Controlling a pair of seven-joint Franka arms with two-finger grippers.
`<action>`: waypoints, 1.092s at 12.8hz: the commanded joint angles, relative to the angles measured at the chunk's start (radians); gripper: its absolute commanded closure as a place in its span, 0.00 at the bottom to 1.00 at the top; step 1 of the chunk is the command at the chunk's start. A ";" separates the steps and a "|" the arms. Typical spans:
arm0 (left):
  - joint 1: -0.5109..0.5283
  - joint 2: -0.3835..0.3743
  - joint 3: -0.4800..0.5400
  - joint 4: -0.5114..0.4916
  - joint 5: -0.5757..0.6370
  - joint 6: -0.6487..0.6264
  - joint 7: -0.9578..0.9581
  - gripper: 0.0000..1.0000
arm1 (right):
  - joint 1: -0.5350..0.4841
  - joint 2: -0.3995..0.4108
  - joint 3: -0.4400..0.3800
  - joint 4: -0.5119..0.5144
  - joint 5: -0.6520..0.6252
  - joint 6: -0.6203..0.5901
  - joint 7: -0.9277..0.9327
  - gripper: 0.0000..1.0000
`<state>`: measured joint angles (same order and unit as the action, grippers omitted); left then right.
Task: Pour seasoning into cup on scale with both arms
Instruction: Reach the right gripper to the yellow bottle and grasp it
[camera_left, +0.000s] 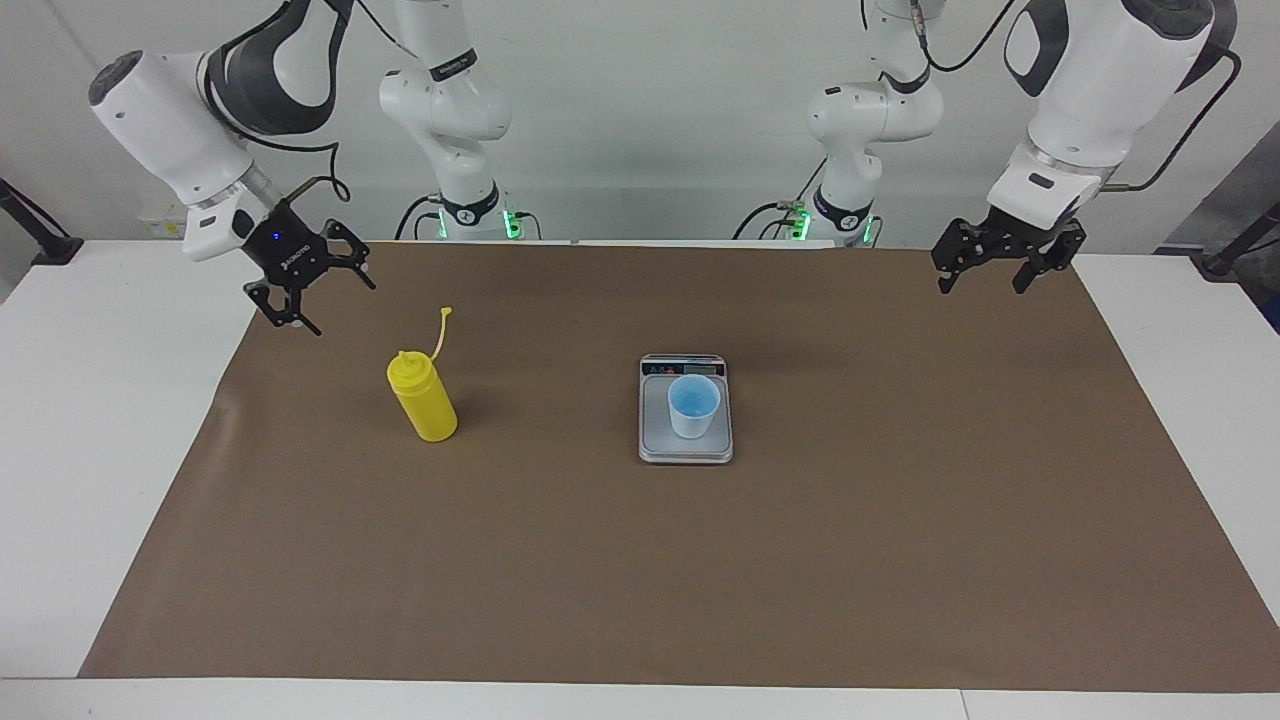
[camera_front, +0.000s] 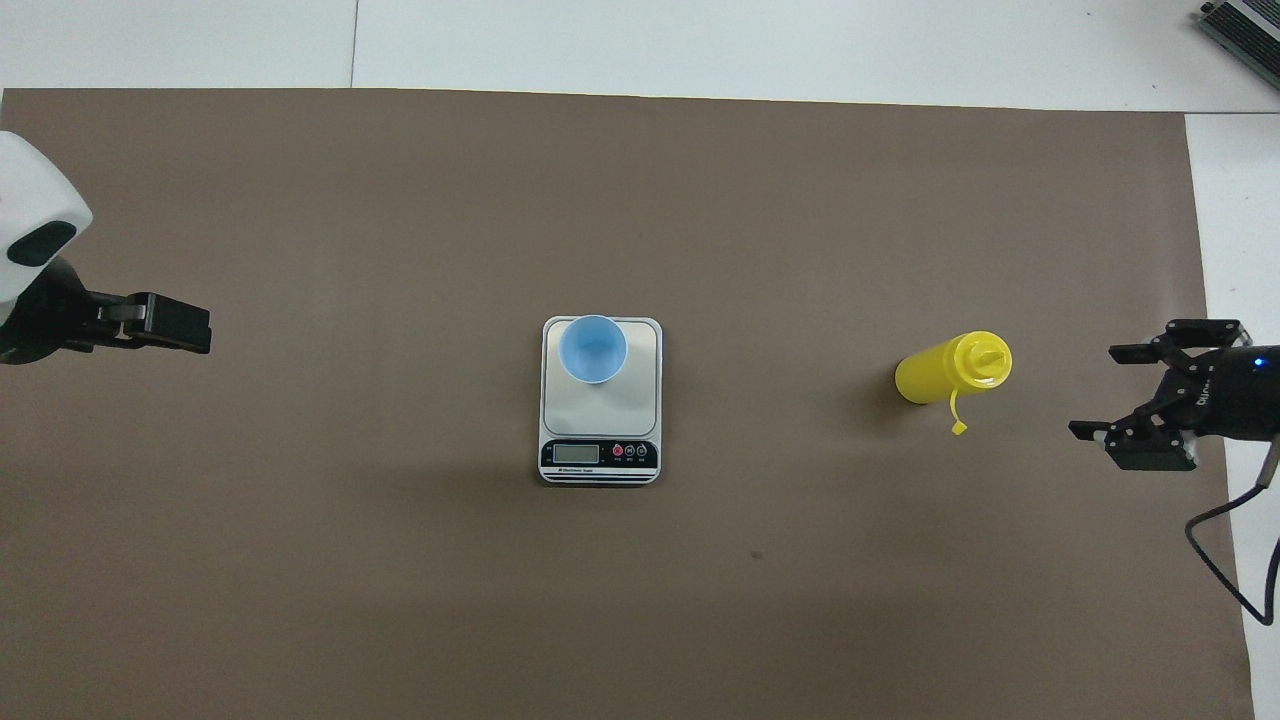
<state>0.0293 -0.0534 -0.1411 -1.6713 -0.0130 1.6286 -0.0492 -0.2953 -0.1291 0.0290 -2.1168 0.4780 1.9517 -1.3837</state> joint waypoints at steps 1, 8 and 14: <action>0.037 0.000 -0.011 0.019 -0.028 -0.018 0.022 0.00 | -0.034 0.060 0.002 -0.023 0.065 0.030 -0.168 0.00; 0.040 -0.003 -0.011 0.036 -0.019 -0.046 0.054 0.00 | -0.010 0.236 0.003 -0.104 0.348 0.154 -0.500 0.00; 0.041 -0.006 -0.006 0.028 -0.010 -0.047 0.054 0.00 | 0.085 0.232 0.003 -0.175 0.465 0.220 -0.515 0.00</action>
<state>0.0496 -0.0535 -0.1411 -1.6485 -0.0222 1.5963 -0.0165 -0.2130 0.1272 0.0302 -2.2577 0.9122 2.1527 -1.8679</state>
